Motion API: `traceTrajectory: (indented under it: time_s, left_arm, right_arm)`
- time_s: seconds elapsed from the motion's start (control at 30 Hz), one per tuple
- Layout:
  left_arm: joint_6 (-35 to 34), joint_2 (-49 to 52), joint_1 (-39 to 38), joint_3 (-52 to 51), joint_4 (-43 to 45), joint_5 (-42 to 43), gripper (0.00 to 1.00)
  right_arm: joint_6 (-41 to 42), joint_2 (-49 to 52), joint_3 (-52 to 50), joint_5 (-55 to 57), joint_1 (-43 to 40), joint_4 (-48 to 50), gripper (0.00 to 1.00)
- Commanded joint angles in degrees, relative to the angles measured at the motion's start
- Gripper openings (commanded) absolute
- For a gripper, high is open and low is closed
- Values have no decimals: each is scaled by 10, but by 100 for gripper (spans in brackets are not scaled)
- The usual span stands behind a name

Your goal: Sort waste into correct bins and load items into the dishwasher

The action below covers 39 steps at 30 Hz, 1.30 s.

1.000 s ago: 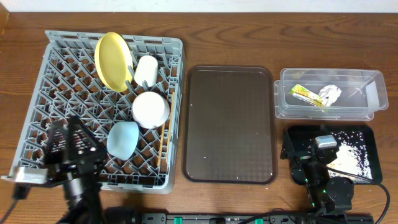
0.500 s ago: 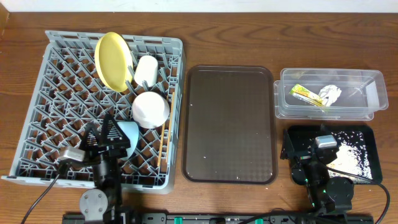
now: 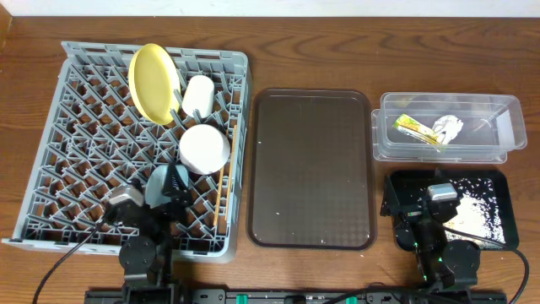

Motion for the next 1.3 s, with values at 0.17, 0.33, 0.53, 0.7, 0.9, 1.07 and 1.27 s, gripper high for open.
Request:
traceTrajectory:
  time_s: [0.17, 0.33, 0.53, 0.7, 0.9, 1.07, 1.27]
  left_arm:
    - [190, -5, -21, -5, -31, 43, 94]
    - [190, -5, -21, -5, -30, 42, 94]
    - [190, -5, -21, -5, -30, 42, 94]
    - [189, -5, -21, -5, -30, 42, 94]
    - [190, -4, -21, -5, -30, 42, 94]
    - [189, -4, -21, -5, -30, 42, 94]
    - [190, -4, -21, -5, -30, 42, 94]
  right_arm:
    - [-9, -3, 0, 1, 3, -3, 99]
    - [-9, -3, 0, 2, 3, -3, 99]
    - [-9, -3, 0, 2, 3, -3, 99]
    - [-9, -3, 0, 2, 3, -3, 99]
    - [-8, -3, 0, 2, 3, -3, 99]
    - [-9, -3, 0, 2, 3, -3, 99]
    - [-9, -3, 0, 2, 3, -3, 99]
